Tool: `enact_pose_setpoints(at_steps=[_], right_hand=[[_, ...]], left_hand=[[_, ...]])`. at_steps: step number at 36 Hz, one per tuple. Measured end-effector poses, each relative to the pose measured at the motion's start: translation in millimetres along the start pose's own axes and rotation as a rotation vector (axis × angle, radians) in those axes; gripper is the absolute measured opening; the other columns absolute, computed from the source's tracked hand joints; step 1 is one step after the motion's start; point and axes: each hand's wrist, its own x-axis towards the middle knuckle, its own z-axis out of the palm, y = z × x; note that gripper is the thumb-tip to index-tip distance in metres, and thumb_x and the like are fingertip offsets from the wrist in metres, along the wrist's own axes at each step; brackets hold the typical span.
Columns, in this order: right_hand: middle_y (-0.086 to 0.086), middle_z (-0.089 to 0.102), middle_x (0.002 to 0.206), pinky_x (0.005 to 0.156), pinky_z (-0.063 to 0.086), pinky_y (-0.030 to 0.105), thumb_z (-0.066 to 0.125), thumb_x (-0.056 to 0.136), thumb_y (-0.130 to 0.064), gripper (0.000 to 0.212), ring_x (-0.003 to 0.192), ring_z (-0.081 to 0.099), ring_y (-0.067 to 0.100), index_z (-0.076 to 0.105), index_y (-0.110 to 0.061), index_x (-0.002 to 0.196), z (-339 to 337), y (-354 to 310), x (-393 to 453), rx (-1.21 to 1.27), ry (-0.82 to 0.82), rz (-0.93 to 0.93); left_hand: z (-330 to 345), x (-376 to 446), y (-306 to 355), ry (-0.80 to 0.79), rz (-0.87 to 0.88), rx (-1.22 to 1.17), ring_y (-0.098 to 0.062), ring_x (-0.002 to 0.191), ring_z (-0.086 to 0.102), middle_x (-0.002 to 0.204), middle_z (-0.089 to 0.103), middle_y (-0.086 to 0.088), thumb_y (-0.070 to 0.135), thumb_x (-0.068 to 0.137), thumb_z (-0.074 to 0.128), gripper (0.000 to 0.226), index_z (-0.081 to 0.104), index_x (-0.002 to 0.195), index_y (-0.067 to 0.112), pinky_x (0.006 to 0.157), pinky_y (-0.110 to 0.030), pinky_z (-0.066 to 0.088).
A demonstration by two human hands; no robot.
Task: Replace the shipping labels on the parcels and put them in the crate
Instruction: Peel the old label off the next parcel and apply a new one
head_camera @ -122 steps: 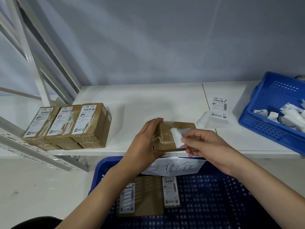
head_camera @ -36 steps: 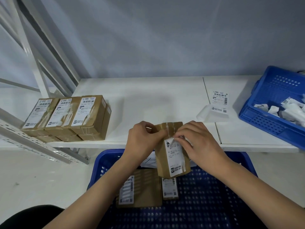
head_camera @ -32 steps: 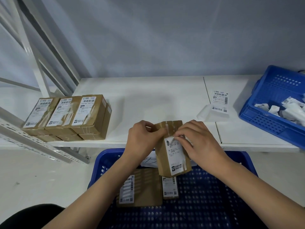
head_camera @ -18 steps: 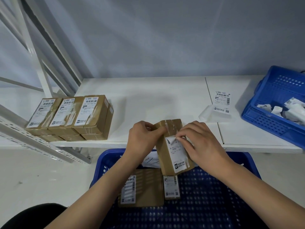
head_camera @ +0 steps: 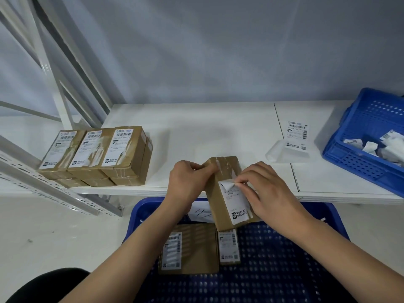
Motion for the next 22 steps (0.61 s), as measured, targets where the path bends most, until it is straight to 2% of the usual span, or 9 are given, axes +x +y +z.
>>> enact_pose_setpoints(at_steps=[13, 22], right_hand=[[-0.007, 0.057, 0.098, 0.085, 0.039, 0.026, 0.042, 0.1, -0.031, 0.027, 0.097, 0.046, 0.012, 0.064, -0.014, 0.098, 0, -3, -3, 0.023, 0.024, 0.002], [-0.007, 0.056, 0.099, 0.084, 0.04, 0.024, 0.042, 0.1, -0.03, 0.027, 0.097, 0.045, 0.01, 0.064, -0.014, 0.097, 0, -5, -3, 0.023, 0.043, -0.007]], left_hand=[[-6, 11, -2, -0.002, -0.063, -0.134, -0.026, 0.086, 0.075, 0.09, 0.076, -0.01, 0.041, 0.084, 0.08, 0.039, 0.073, 0.089, 0.003, 0.082, -0.045, 0.064], [-11, 15, -3, -0.002, -0.095, -0.184, -0.026, 0.084, 0.075, 0.091, 0.075, -0.012, 0.036, 0.084, 0.08, 0.037, 0.071, 0.088, 0.001, 0.068, -0.034, 0.064]])
